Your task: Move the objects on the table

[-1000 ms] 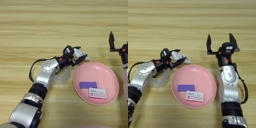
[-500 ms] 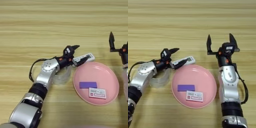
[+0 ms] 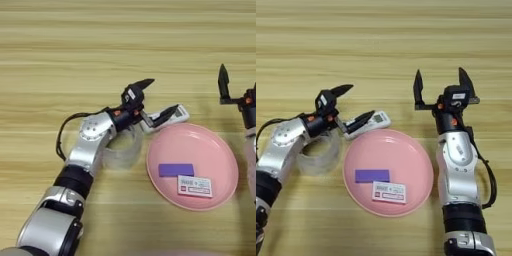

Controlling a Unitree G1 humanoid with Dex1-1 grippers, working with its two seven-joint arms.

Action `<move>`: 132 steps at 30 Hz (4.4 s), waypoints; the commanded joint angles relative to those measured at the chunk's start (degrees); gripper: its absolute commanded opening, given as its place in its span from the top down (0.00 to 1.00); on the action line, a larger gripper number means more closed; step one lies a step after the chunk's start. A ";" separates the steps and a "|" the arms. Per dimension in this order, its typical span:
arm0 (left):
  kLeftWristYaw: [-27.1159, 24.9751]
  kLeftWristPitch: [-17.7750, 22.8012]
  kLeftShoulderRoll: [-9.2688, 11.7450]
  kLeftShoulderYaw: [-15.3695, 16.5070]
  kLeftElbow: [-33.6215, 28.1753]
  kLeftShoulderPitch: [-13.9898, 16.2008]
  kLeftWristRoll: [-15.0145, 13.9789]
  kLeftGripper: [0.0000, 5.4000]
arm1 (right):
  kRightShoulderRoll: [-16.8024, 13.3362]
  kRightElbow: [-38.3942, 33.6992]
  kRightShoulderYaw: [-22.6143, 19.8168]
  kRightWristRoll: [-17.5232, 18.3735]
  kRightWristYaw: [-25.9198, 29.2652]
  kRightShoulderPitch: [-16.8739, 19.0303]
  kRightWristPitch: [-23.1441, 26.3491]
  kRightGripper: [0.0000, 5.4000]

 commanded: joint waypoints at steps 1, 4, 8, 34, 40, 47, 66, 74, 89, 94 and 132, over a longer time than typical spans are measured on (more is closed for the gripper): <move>-0.41 0.85 1.49 0.66 -6.29 0.70 -1.15 0.00 | -0.42 0.32 -0.12 0.29 0.37 -0.91 -0.49 0.00; -0.46 2.01 2.62 1.10 -11.04 1.42 -2.08 0.00 | -0.43 0.27 -0.10 0.31 0.39 -0.89 -0.49 0.00; -0.74 3.70 4.86 1.78 -15.68 2.15 -3.35 0.00 | -0.29 0.18 0.07 0.19 0.30 -0.74 -0.52 0.00; -13.25 10.70 25.49 2.64 -19.54 5.88 -2.38 0.00 | -0.02 -1.37 0.85 0.10 0.03 0.13 0.01 0.00; -15.56 8.84 26.66 0.72 -17.67 6.24 -0.47 0.00 | -0.02 -1.35 0.93 -0.06 -0.01 0.12 -0.12 0.00; -15.69 6.85 26.17 0.07 -16.62 7.81 -0.04 0.00 | -0.10 -1.60 1.14 -0.36 0.00 0.29 -0.16 0.00; 13.90 -7.49 3.72 11.77 -17.77 13.68 -4.72 0.00 | -0.72 -0.36 0.74 -0.91 0.31 1.47 -2.20 0.00; 29.40 -23.31 2.11 15.17 -2.05 10.73 6.11 0.00 | -1.12 2.54 -0.64 -1.33 -0.66 1.64 -5.08 0.00; 36.31 -31.03 4.76 18.99 11.59 6.02 4.15 0.00 | -1.36 11.26 -1.76 -3.55 -3.49 2.45 -9.73 0.00; 35.46 -31.76 4.98 19.00 12.15 5.95 3.13 0.00 | -1.30 16.41 -1.62 -2.22 -2.08 1.88 -10.49 0.00; 35.50 -35.46 5.44 17.79 15.42 4.95 5.17 0.00 | -1.91 24.06 -2.79 -0.99 -0.75 -1.33 -13.82 0.00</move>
